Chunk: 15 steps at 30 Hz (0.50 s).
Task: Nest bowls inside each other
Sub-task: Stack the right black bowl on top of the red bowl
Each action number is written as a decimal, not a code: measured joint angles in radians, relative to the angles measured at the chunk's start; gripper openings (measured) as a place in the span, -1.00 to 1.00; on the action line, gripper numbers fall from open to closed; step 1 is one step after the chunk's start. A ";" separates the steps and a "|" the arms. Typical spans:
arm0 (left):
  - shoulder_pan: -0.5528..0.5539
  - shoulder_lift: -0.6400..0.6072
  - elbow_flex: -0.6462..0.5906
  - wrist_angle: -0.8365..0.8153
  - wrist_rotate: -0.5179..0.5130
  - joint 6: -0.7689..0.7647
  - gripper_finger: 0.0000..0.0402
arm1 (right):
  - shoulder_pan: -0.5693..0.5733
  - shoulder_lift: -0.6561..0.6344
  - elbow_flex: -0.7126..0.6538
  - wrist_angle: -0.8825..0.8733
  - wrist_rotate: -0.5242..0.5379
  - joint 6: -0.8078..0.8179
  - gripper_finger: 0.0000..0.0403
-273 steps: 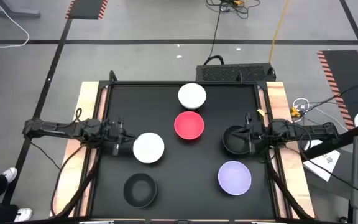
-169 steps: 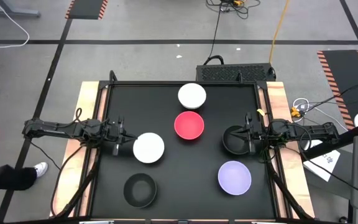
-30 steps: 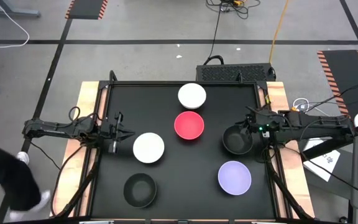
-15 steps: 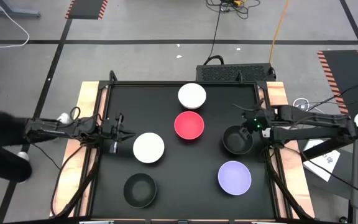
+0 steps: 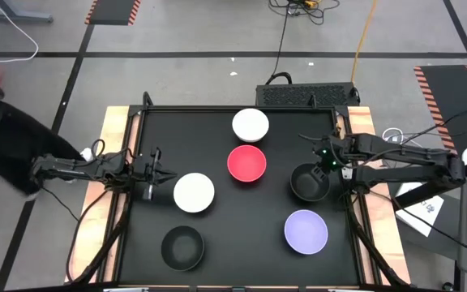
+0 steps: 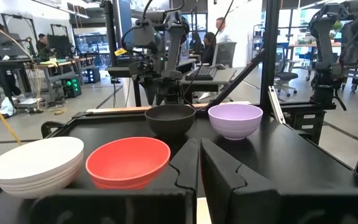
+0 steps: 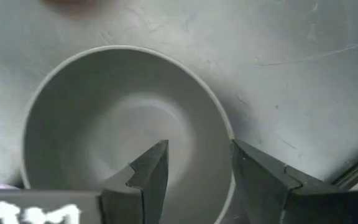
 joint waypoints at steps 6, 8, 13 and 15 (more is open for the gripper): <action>0.000 0.000 0.000 -0.001 0.000 0.001 -0.89 | -0.026 0.043 0.000 0.000 -0.017 -0.064 -0.19; 0.000 0.000 0.000 -0.001 0.000 0.001 -0.89 | -0.027 0.055 0.000 0.000 -0.018 -0.083 -0.19; 0.000 0.000 0.000 -0.002 0.000 0.001 -0.89 | -0.027 0.086 0.000 0.000 -0.019 -0.098 -0.19; 0.000 0.000 0.000 -0.002 0.000 0.001 -0.89 | -0.027 0.098 0.000 0.000 -0.019 -0.101 -0.19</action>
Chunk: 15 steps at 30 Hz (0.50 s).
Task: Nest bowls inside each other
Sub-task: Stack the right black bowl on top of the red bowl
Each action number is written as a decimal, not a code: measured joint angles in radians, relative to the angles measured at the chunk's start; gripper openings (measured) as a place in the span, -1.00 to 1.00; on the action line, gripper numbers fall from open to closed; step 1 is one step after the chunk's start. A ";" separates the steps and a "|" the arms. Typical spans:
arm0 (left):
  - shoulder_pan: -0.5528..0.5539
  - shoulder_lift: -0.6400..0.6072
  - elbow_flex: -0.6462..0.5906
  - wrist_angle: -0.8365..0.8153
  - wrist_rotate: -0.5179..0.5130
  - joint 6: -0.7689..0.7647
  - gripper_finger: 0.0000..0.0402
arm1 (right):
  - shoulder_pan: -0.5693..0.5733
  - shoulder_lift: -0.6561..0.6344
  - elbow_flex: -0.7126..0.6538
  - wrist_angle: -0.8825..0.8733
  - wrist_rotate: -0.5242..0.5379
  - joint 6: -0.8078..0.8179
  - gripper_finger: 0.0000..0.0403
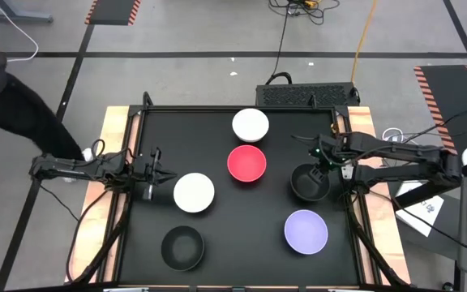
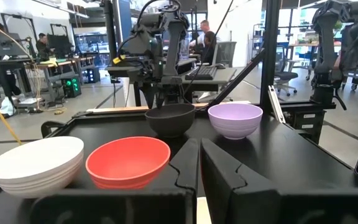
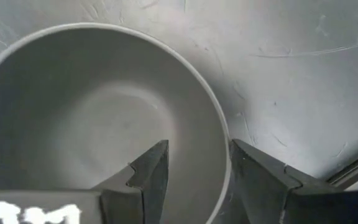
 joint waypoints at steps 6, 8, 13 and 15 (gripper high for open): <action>0.000 0.000 0.000 0.000 0.000 0.000 -0.89 | -0.003 0.022 0.000 0.002 0.005 -0.008 -0.20; 0.000 0.000 0.000 0.000 0.000 0.001 -0.89 | -0.014 0.022 0.000 0.010 0.006 -0.015 -0.20; 0.000 0.000 0.000 0.000 0.000 0.001 -0.89 | -0.039 0.021 0.000 0.046 0.007 -0.027 -0.20; 0.000 0.000 0.000 0.000 0.000 0.000 -0.89 | -0.045 0.021 0.000 0.049 0.007 -0.042 -0.20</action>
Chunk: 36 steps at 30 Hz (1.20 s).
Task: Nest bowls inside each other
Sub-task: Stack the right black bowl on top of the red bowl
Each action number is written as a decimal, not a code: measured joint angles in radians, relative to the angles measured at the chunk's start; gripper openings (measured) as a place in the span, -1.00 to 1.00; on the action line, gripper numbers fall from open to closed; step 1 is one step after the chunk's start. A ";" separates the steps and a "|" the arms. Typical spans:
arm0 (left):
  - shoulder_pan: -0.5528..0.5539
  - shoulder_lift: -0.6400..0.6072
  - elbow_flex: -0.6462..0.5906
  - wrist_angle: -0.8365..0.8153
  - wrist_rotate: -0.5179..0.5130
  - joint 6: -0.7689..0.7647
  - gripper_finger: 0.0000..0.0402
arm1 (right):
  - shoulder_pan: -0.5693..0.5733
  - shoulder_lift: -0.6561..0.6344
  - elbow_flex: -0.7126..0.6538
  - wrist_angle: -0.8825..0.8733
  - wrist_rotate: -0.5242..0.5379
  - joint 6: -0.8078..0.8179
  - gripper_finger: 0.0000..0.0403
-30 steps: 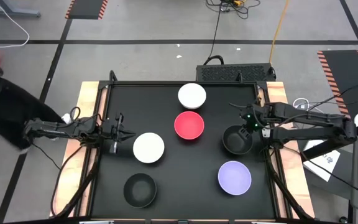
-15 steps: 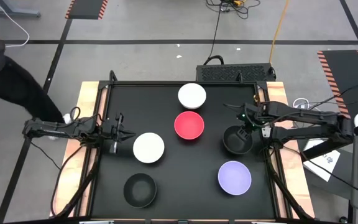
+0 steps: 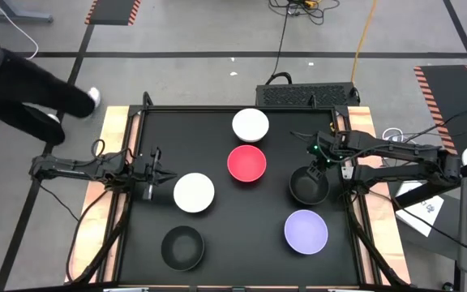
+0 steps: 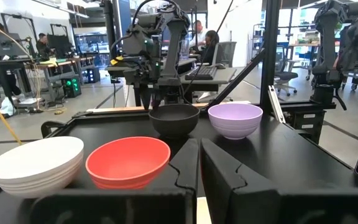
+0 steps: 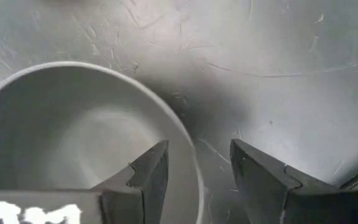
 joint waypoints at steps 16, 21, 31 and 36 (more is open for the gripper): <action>0.000 0.000 0.000 0.000 0.000 0.001 -0.89 | -0.019 0.002 -0.001 -0.045 -0.027 -0.026 -0.20; 0.000 0.000 0.000 -0.001 0.000 0.001 -0.89 | -0.019 0.002 -0.001 -0.053 -0.029 -0.027 -0.20; 0.000 0.000 0.000 -0.005 0.000 0.001 -0.89 | -0.019 0.045 -0.001 -0.070 -0.029 -0.029 -0.20; 0.000 0.000 0.000 -0.005 0.000 0.001 -0.89 | -0.019 0.057 -0.001 -0.068 -0.029 -0.032 -0.20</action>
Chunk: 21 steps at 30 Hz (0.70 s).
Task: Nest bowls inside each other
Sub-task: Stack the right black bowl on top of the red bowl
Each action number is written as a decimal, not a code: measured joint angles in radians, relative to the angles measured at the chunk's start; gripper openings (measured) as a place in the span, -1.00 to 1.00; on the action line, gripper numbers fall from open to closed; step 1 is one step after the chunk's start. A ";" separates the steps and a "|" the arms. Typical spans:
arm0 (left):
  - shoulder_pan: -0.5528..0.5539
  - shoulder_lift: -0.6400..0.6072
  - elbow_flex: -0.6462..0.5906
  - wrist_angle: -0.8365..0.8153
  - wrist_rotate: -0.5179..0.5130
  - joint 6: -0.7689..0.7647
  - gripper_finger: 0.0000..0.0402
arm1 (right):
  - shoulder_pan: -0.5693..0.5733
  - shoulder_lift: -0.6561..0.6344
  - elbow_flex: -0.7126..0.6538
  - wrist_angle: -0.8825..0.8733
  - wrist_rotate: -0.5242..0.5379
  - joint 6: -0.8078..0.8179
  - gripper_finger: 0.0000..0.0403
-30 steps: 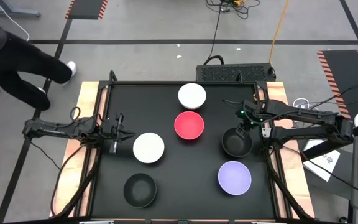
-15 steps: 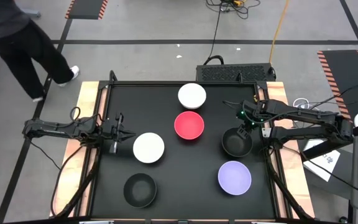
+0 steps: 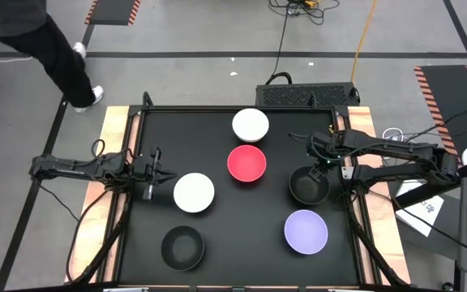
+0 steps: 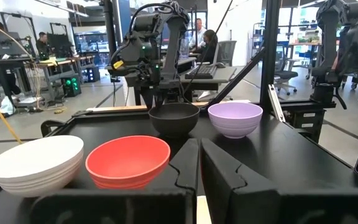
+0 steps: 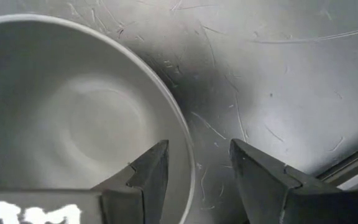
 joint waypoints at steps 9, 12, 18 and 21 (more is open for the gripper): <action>0.000 0.000 0.000 0.000 0.000 0.000 -0.89 | 0.000 0.014 0.000 0.002 0.000 -0.019 -0.20; 0.000 0.000 0.000 0.000 0.001 0.000 -0.89 | 0.000 0.014 0.000 0.005 0.000 -0.022 -0.22; 0.000 0.000 0.000 0.000 0.001 0.000 -0.89 | 0.000 0.014 0.000 0.005 0.000 -0.031 -0.47; 0.000 0.000 0.000 0.001 0.001 0.000 -0.89 | 0.000 0.014 0.000 0.005 0.000 -0.042 -0.62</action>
